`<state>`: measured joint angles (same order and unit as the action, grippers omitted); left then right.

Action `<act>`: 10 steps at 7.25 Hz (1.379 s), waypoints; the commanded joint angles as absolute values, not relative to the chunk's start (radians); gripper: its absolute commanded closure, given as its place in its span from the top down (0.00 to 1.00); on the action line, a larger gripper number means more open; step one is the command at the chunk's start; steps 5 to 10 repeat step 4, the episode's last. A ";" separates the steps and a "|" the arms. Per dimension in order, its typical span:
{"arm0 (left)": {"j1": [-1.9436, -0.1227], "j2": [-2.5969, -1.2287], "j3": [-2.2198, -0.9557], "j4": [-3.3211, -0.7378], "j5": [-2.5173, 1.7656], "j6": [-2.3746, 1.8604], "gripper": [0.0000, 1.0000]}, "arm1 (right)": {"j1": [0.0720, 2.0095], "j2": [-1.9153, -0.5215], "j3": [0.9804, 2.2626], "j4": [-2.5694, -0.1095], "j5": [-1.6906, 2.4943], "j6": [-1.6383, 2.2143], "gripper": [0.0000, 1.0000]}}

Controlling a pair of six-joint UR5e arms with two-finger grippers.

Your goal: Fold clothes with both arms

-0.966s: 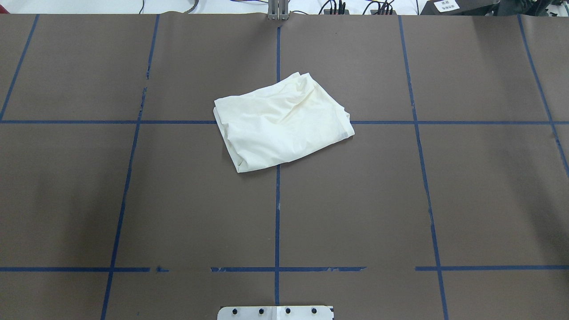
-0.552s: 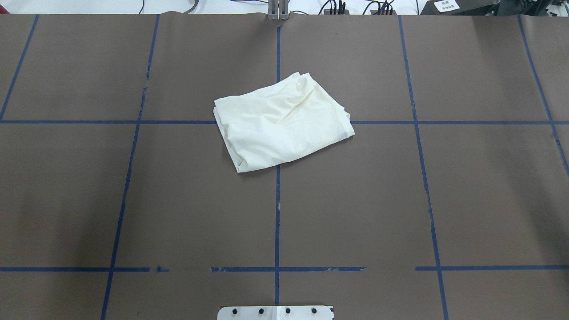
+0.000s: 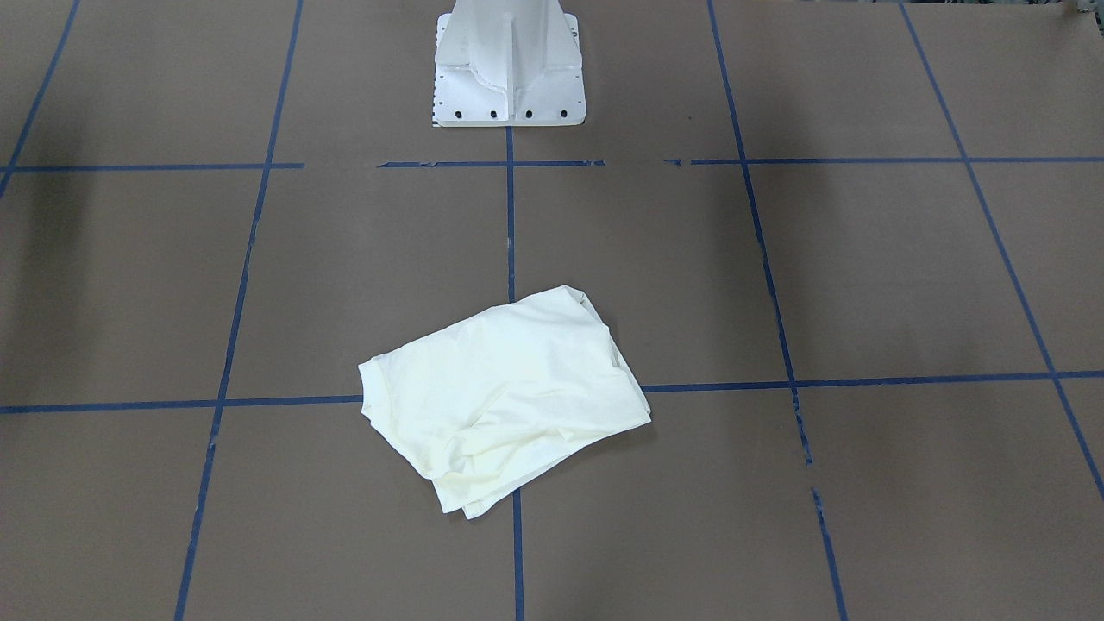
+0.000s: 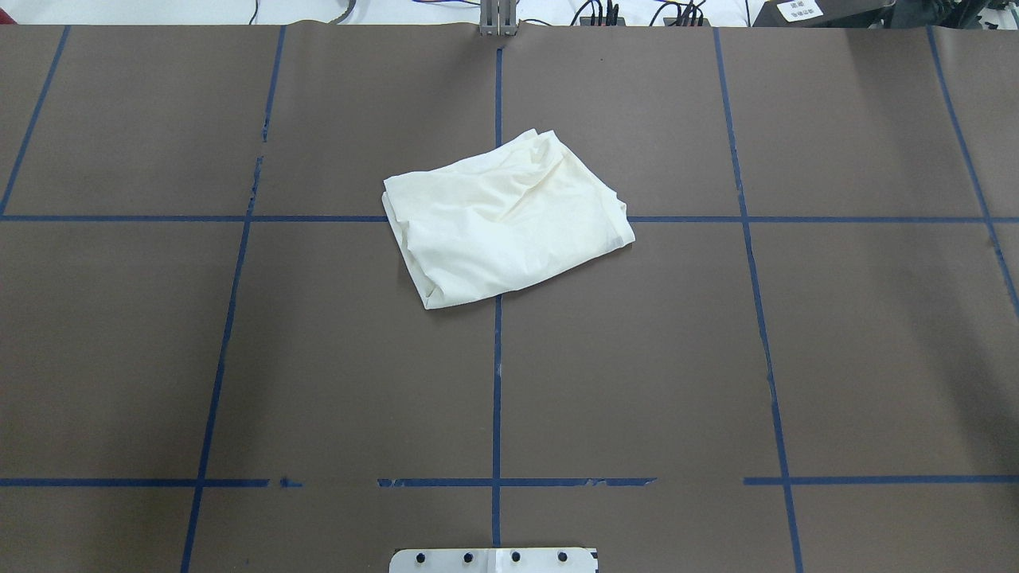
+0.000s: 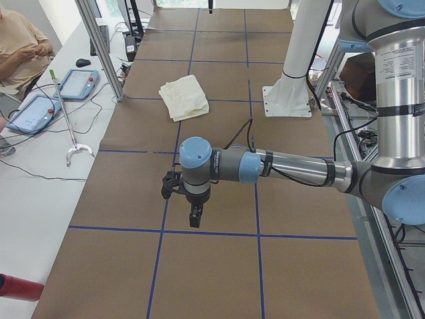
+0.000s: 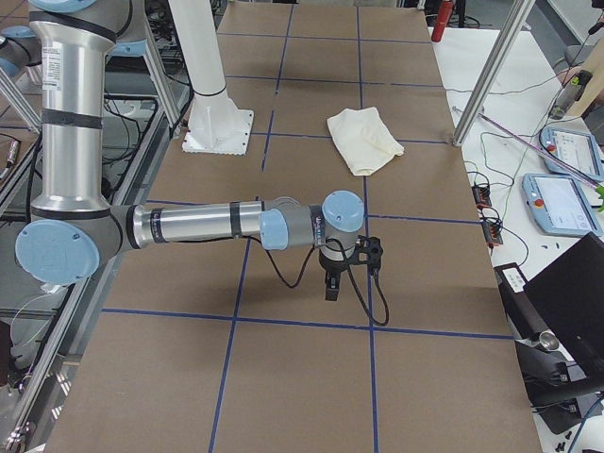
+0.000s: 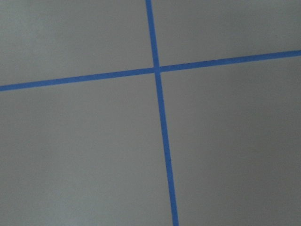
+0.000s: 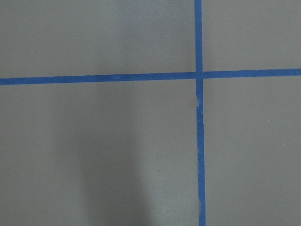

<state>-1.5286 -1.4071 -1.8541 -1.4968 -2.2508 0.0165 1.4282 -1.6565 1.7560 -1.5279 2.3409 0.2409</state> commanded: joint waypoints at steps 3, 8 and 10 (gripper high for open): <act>-1.526 -1.405 -1.848 -1.489 -2.273 0.011 1.00 | 1.428 -1.654 1.753 -1.528 2.341 0.242 1.00; -1.528 -1.405 -1.848 -1.488 -2.273 0.009 1.00 | 1.428 -1.652 1.753 -1.528 2.341 0.242 1.00; -1.528 -1.405 -1.848 -1.488 -2.273 0.009 1.00 | 1.428 -1.652 1.753 -1.528 2.341 0.242 1.00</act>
